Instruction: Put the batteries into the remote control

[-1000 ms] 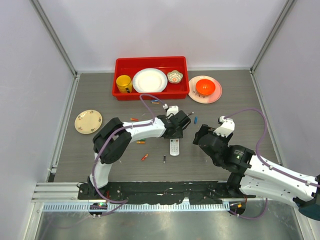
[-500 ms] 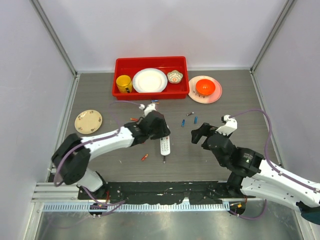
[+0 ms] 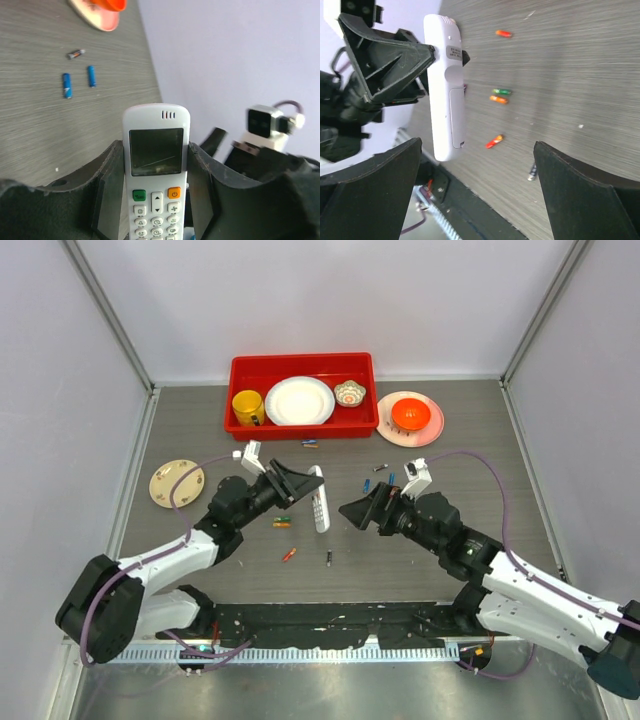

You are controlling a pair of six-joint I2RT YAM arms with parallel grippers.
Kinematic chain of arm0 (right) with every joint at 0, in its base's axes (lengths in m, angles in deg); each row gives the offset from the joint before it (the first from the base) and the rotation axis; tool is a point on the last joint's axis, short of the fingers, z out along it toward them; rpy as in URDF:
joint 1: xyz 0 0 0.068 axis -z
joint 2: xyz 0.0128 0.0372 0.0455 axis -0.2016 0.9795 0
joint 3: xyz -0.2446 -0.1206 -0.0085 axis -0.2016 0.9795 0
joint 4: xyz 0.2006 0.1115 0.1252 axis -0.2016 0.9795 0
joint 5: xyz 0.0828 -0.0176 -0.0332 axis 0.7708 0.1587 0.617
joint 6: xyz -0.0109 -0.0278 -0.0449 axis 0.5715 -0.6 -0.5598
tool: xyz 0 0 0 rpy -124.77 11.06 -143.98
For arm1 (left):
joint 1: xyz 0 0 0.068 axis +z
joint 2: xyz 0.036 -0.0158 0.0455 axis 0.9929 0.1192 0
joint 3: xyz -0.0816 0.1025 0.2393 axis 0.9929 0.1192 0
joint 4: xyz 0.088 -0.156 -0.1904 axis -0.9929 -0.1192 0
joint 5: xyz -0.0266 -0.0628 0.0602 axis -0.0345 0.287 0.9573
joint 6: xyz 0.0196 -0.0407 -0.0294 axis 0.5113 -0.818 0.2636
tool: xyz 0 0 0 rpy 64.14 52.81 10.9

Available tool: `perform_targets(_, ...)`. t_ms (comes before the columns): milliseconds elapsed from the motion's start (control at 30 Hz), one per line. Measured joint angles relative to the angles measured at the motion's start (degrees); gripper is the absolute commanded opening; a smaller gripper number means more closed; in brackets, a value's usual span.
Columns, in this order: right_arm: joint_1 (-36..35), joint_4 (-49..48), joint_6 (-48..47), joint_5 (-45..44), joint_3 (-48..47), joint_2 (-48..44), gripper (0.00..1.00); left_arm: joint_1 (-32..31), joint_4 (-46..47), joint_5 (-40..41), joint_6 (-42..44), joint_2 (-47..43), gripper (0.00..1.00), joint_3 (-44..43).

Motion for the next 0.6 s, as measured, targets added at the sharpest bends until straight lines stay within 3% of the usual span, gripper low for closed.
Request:
perform_targets(167, 6.64, -15.04, 4.35, 14.64, 5.38, 1.07, 0.99, 2.32, 14.73, -6.34, -3.87, -1.51, 0.0, 5.57)
perform_targets(333, 8.2, -27.76, 7.67, 24.22, 7.56, 7.39, 0.99, 2.93, 26.05, -11.65, -6.56, -1.42, 0.0, 5.97)
perform_targets(600, 8.24, -37.73, 9.62, 30.91, 7.69, 11.23, 0.99, 3.04, 37.99, -14.64, -9.99, 2.51, 0.0, 7.32)
